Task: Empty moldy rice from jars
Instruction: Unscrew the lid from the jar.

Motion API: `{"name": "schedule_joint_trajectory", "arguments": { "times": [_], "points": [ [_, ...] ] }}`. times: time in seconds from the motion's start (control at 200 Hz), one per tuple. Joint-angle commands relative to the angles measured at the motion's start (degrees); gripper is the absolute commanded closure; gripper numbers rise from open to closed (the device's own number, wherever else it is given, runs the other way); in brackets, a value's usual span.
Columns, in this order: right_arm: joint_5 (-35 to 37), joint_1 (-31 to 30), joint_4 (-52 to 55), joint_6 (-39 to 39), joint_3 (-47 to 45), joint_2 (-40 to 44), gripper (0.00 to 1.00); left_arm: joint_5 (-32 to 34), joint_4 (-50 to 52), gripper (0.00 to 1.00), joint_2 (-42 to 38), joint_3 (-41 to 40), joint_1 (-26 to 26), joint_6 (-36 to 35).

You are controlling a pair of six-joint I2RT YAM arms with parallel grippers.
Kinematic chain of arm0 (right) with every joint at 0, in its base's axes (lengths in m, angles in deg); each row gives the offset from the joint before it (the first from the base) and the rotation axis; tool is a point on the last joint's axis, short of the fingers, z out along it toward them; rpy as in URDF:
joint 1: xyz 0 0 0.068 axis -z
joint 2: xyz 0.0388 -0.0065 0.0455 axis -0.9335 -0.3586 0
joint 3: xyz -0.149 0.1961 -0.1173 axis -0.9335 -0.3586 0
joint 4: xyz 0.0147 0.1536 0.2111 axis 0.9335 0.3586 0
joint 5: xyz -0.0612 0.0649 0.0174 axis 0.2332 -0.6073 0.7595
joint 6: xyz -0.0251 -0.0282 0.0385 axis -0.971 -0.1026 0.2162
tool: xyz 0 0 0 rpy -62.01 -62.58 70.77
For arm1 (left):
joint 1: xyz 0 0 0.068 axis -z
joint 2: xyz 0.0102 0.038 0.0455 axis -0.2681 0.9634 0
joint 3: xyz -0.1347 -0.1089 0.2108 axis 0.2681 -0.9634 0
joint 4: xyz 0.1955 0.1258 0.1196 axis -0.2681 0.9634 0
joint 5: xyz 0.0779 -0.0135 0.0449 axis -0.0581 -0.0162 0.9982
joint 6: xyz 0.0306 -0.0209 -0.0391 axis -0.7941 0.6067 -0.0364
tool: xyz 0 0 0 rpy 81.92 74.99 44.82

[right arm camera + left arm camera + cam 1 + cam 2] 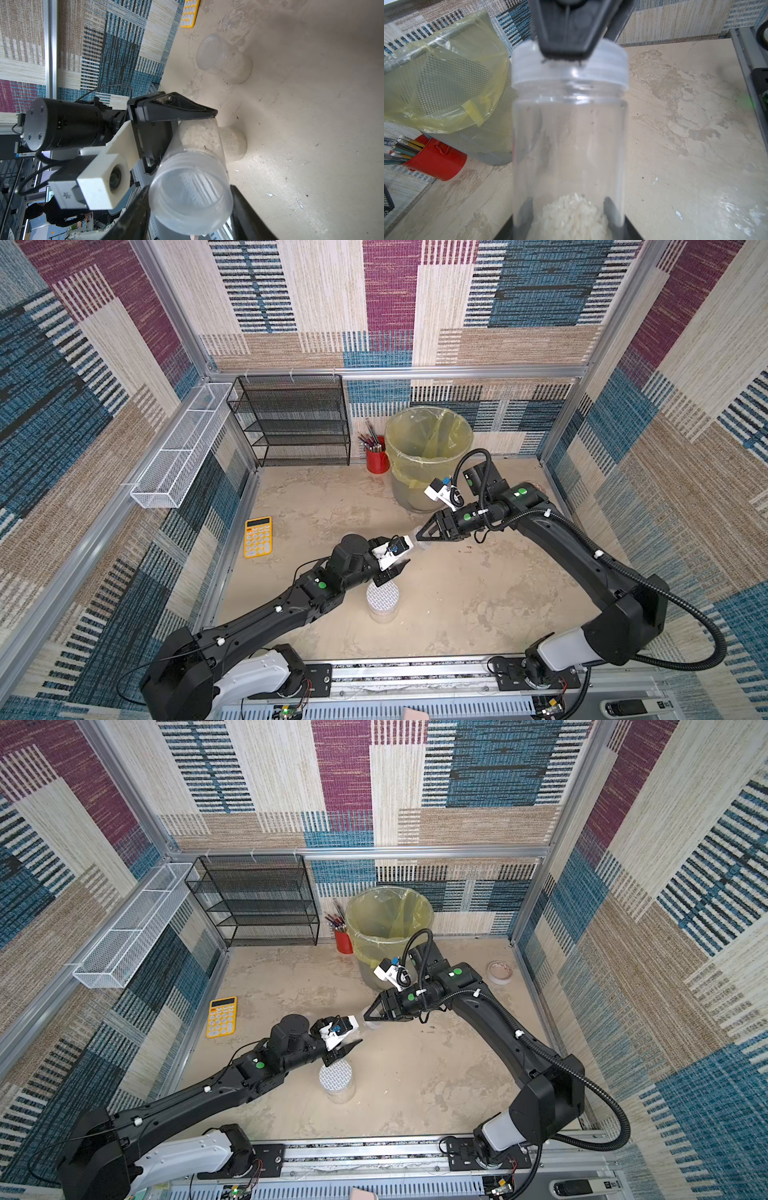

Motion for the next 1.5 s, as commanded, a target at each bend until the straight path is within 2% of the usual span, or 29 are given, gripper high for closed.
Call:
{"name": "schedule_joint_trajectory", "arguments": {
  "times": [0.0, 0.14, 0.361, 0.476, 0.631, 0.741, 0.996, 1.122, 1.497],
  "points": [
    [0.5, 0.0, -2.9, 0.7, 1.4, 0.1, 0.40, -3.3, -0.8, 1.00, 0.1, 0.0, 0.1, 0.4],
    [2.6, 0.0, -1.7, 0.6, 3.1, 0.1, 0.35, -3.4, -1.2, 1.00, 0.1, 0.0, 0.1, 0.6],
    [3.1, -0.1, -1.1, -0.1, 2.3, -0.2, 0.34, -3.1, -1.3, 1.00, 0.1, 0.0, 0.1, 0.8],
    [7.0, 0.0, -0.6, 0.3, 3.6, 0.2, 0.32, -2.9, -1.2, 1.00, -0.3, 0.0, 0.1, 0.8],
    [13.8, 0.0, -0.2, 4.6, 6.2, 1.8, 0.31, -2.3, -1.2, 1.00, -0.6, 0.0, 0.1, 0.6],
    [15.7, 0.0, 1.1, 9.4, 6.6, 4.1, 0.29, -1.9, -1.2, 1.00, -0.7, 0.1, 0.1, 0.5],
    [12.3, -0.3, 2.5, 20.9, 1.9, 9.2, 0.27, -0.7, -2.6, 1.00, -0.2, -0.2, 0.1, 0.3],
    [13.0, -2.0, 2.9, 24.8, 1.2, 9.7, 0.27, -0.5, -3.1, 1.00, 0.0, -0.3, 0.2, 0.3],
    [15.4, -4.4, 3.8, 24.4, 3.5, 5.6, 0.26, -0.1, -2.8, 1.00, 0.4, -0.1, 0.1, -0.1]
  ]
}}
